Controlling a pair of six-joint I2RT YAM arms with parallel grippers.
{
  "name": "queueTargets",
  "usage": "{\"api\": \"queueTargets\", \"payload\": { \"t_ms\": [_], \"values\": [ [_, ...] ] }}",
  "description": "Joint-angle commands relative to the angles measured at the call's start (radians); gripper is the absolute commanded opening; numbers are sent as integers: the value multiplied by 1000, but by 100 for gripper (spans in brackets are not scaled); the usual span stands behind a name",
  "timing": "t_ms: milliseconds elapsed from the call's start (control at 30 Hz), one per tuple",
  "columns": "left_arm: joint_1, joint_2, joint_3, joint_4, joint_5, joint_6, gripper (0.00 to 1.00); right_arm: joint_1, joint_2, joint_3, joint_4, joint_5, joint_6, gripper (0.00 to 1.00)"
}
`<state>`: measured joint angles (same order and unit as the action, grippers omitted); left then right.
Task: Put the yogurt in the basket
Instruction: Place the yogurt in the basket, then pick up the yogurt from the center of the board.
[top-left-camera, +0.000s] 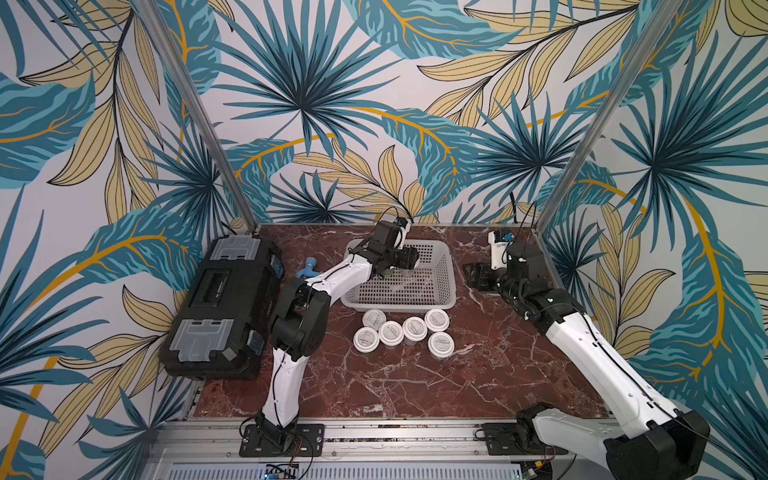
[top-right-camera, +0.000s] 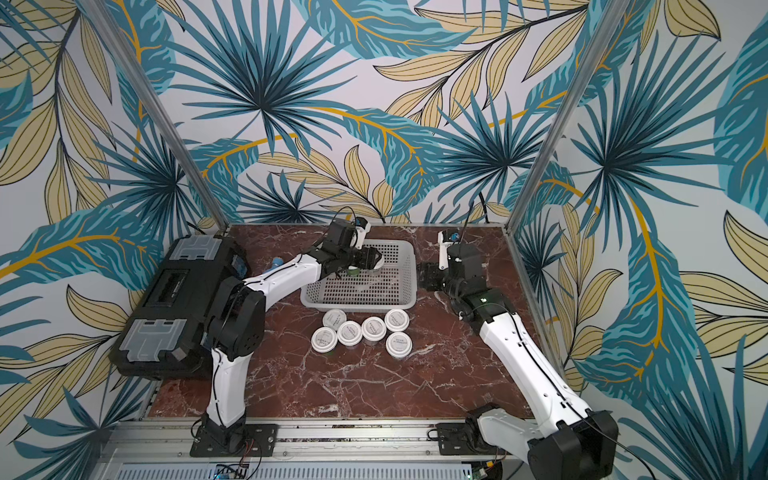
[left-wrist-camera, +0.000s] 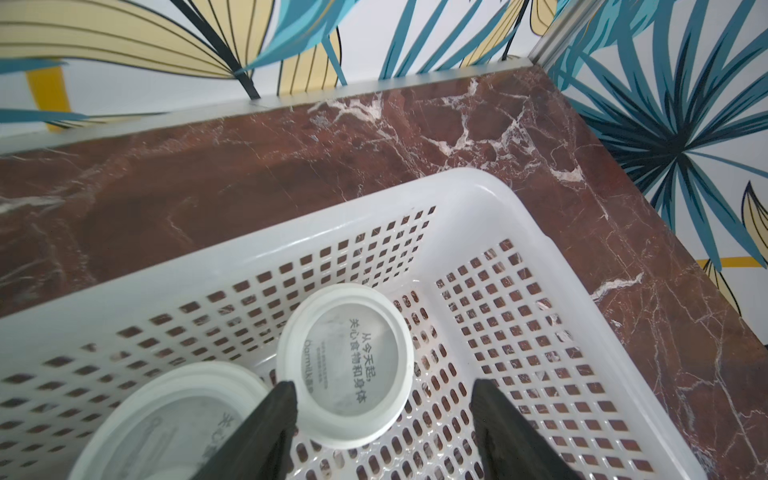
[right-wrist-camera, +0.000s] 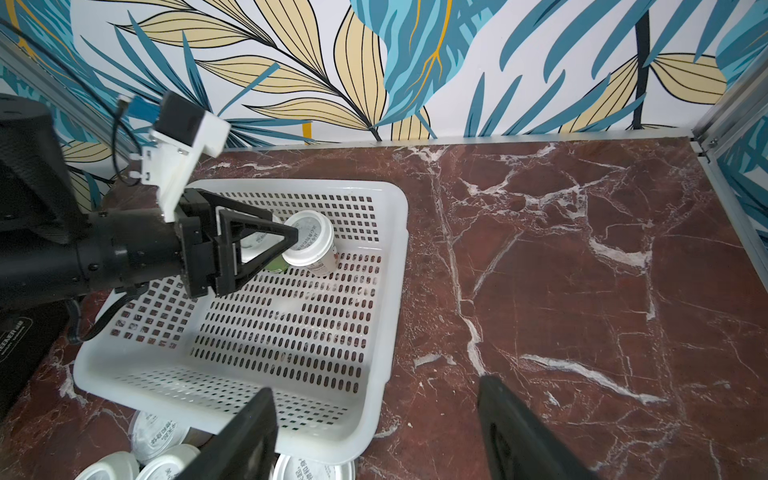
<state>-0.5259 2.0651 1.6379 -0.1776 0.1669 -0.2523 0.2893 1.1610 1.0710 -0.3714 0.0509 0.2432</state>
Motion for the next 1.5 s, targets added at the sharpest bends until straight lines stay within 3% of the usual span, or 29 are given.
{"api": "queueTargets", "payload": {
  "t_ms": [0, 233, 400, 533, 700, 1100, 1467],
  "values": [
    [-6, -138, -101, 139, -61, 22, 72, -2, 25, -2, -8, -29, -8, 79],
    [-5, -254, -200, 115, -100, 31, 73, -3, 61, 58, -148, -81, -37, 85],
    [-7, -410, -405, 209, -136, -5, 73, 5, 82, 91, -324, -150, -30, 86],
    [-8, -549, -573, 309, -187, -43, 73, 42, 33, 51, -389, -129, 0, 82],
    [-9, -646, -686, 345, -238, -54, 73, 103, -18, 17, -488, -113, 30, 83],
    [4, -692, -731, 369, -268, -31, 73, 323, 70, -62, -534, -44, 108, 88],
    [13, -693, -734, 374, -266, -35, 73, 398, 138, -65, -533, -19, 129, 89]
  ]
}}
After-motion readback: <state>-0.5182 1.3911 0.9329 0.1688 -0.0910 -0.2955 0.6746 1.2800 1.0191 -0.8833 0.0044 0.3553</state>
